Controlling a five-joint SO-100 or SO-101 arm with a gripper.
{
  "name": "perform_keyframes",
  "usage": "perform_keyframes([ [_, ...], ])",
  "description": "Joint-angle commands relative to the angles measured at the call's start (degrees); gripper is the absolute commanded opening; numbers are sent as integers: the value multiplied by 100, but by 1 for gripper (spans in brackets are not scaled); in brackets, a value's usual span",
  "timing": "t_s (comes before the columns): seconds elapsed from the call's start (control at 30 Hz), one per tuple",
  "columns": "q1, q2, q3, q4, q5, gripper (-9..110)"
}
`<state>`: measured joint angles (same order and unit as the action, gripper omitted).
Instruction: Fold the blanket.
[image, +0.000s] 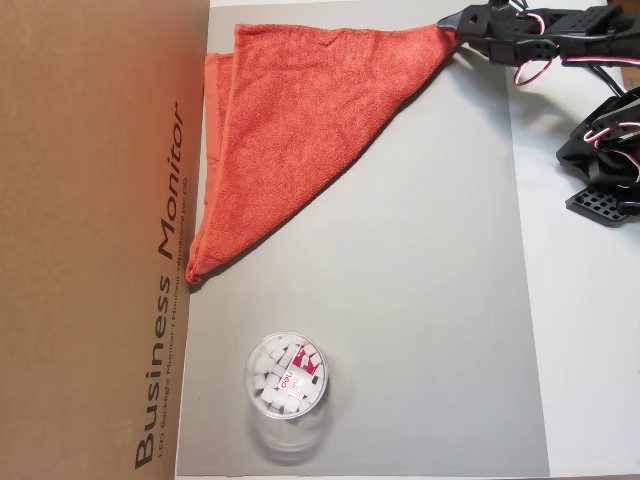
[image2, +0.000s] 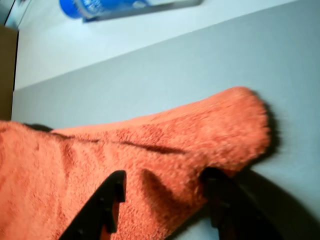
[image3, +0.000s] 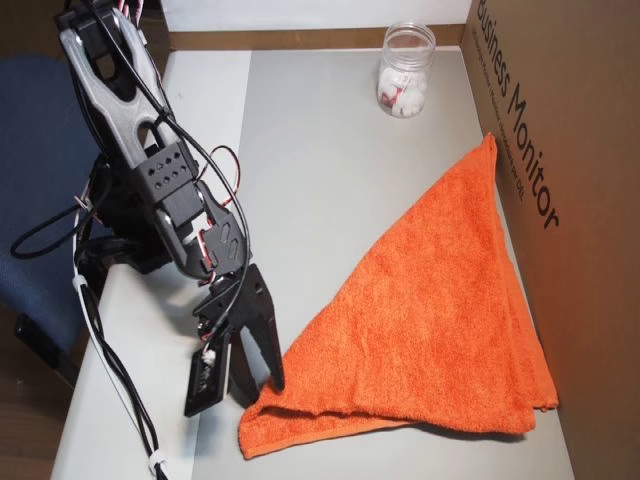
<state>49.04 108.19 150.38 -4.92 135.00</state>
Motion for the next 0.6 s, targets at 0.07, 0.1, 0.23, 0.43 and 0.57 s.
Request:
perform_keyframes([
  [0.07, -167, -176, 0, -536, -466, 15],
  [0.1, -193, -185, 9, -519, -510, 15],
  [0.23, -255, -62, 299, -501, -536, 15],
  [0.43, -185, 281, 1020, -580, -510, 15],
  [0.57, -185, 281, 1002, -598, -466, 15],
])
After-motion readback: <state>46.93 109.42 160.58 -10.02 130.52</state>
